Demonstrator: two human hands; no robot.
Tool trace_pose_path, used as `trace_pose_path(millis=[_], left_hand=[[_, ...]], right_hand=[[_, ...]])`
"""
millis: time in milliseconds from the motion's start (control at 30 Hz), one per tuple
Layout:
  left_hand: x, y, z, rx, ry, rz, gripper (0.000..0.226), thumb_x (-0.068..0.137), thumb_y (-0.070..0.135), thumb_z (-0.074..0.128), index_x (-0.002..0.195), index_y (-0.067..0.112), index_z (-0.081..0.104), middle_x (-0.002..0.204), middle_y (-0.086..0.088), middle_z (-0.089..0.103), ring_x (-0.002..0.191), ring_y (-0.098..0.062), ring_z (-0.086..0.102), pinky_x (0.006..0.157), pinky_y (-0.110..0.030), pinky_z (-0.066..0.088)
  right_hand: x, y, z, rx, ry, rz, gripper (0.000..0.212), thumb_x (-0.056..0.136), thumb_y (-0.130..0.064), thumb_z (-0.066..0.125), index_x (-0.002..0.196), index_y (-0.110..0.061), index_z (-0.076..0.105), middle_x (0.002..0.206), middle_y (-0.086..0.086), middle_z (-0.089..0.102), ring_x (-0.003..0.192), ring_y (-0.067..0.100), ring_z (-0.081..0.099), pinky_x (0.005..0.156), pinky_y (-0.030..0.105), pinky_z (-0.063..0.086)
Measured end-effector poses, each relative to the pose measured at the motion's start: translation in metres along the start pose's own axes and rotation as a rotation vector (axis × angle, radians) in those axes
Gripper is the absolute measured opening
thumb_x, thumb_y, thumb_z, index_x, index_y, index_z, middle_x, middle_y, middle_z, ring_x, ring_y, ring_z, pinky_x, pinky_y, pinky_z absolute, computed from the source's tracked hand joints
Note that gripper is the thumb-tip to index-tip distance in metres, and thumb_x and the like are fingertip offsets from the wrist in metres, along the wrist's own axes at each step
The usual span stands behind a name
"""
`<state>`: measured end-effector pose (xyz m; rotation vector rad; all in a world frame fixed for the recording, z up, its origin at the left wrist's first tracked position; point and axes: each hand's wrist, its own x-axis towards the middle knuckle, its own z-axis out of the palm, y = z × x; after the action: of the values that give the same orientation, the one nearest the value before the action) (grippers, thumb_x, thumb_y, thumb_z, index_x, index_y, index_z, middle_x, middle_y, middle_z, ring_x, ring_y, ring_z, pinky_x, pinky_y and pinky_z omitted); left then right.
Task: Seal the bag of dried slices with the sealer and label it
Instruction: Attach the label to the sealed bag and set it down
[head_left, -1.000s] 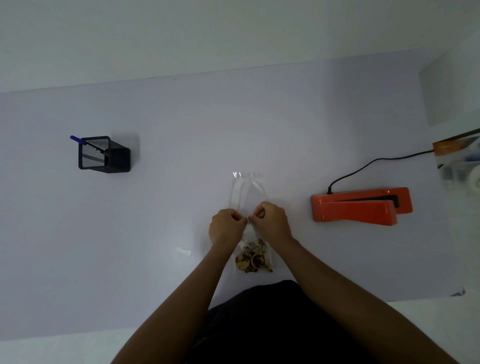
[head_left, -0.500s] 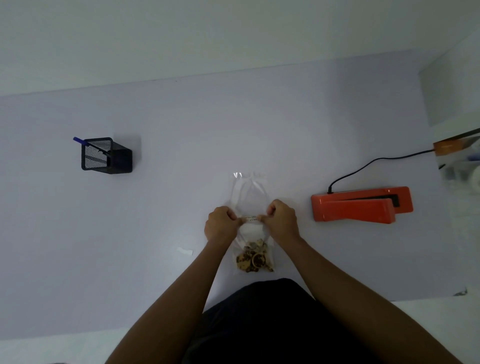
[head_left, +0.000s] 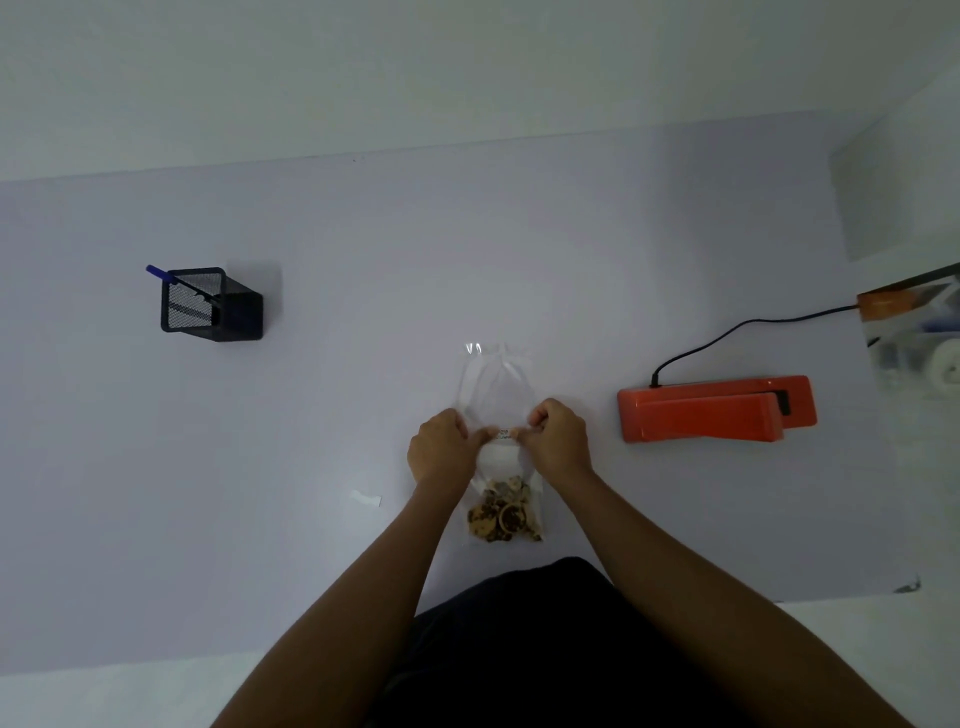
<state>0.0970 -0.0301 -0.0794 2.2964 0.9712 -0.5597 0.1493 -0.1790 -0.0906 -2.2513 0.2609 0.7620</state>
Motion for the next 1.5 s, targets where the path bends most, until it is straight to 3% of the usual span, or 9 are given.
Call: trace_pose_path(millis=[167,333,667,800,967,1100,1233,1400,1500], left_hand=[[0.000,-0.004,0.001,-0.013,0.014,0.012,0.049,0.076,0.063,0.070,0.064,0.023,0.045,0.058,0.007,0.054,0.051,-0.011,0.049,0.048,-0.025,0.034],[0.002,-0.004,0.000,-0.002,0.007,0.023,0.049,0.075,0.064,0.071,0.063,0.023,0.046,0.058,0.007,0.054,0.052,-0.013,0.051,0.047,-0.025,0.035],[0.004,-0.015,-0.008,-0.025,-0.083,0.116,0.027,0.090,0.041,0.065,0.078,0.022,0.050,0.070,0.005,0.059,0.066,-0.018,0.057,0.054,-0.028,0.038],[-0.029,-0.037,-0.008,-0.140,0.026,0.081,0.025,0.096,0.041,0.056,0.087,0.017,0.053,0.073,0.004,0.061,0.068,-0.018,0.061,0.059,-0.031,0.048],[-0.072,-0.060,0.008,-0.151,-0.103,-0.018,0.031,0.095,0.048,0.054,0.096,0.017,0.052,0.086,-0.001,0.065,0.077,-0.020,0.062,0.070,-0.036,0.054],[-0.073,-0.048,0.007,-0.244,-0.161,-0.007,0.038,0.094,0.043,0.060,0.116,0.013,0.050,0.101,-0.007,0.067,0.083,-0.021,0.063,0.067,-0.033,0.052],[-0.038,-0.027,-0.024,-0.337,-0.141,-0.022,0.055,0.095,0.034,0.060,0.139,0.008,0.041,0.125,-0.016,0.063,0.109,-0.029,0.062,0.086,-0.033,0.050],[0.022,0.006,-0.070,-0.277,-0.121,0.055,0.045,0.095,0.005,0.049,0.139,0.000,0.040,0.136,-0.021,0.053,0.123,-0.035,0.052,0.090,-0.028,0.039],[0.053,0.018,-0.088,-0.257,-0.114,0.067,0.049,0.093,-0.001,0.045,0.141,0.000,0.038,0.140,-0.022,0.048,0.128,-0.035,0.047,0.101,-0.034,0.039]], right_hand=[[0.000,-0.001,0.000,0.004,-0.004,0.019,0.025,0.078,-0.021,0.081,0.083,-0.010,0.060,0.073,-0.002,0.059,0.068,0.016,0.057,0.059,0.026,0.047],[-0.009,-0.007,0.005,-0.067,0.042,0.036,0.042,0.073,-0.045,0.081,0.086,-0.016,0.054,0.075,-0.003,0.059,0.065,0.015,0.056,0.057,0.031,0.046],[-0.017,0.006,0.004,0.127,0.124,-0.019,0.023,0.083,-0.014,0.077,0.075,-0.013,0.055,0.063,-0.006,0.053,0.056,0.008,0.048,0.059,0.026,0.043],[-0.055,0.036,0.000,0.143,0.187,-0.018,0.022,0.094,-0.028,0.066,0.080,-0.011,0.059,0.070,-0.004,0.062,0.062,0.011,0.057,0.062,0.032,0.050],[-0.095,0.059,0.008,0.066,0.133,0.008,0.022,0.095,-0.034,0.064,0.089,-0.014,0.069,0.079,-0.003,0.071,0.072,0.013,0.067,0.068,0.031,0.055],[-0.076,0.036,0.017,0.088,0.082,0.020,0.020,0.093,-0.025,0.066,0.104,-0.009,0.071,0.097,0.006,0.074,0.086,0.016,0.067,0.077,0.027,0.053],[-0.041,-0.005,0.017,0.147,0.089,0.011,0.020,0.091,-0.013,0.063,0.110,-0.008,0.070,0.105,0.010,0.073,0.094,0.023,0.067,0.080,0.028,0.053],[0.010,-0.063,0.017,0.148,0.100,-0.041,0.027,0.090,-0.010,0.056,0.112,-0.010,0.071,0.104,0.010,0.073,0.090,0.025,0.067,0.074,0.029,0.054],[0.038,-0.088,0.021,0.140,0.127,-0.069,0.026,0.089,-0.011,0.054,0.109,-0.011,0.071,0.107,0.012,0.073,0.097,0.031,0.069,0.085,0.042,0.058]])
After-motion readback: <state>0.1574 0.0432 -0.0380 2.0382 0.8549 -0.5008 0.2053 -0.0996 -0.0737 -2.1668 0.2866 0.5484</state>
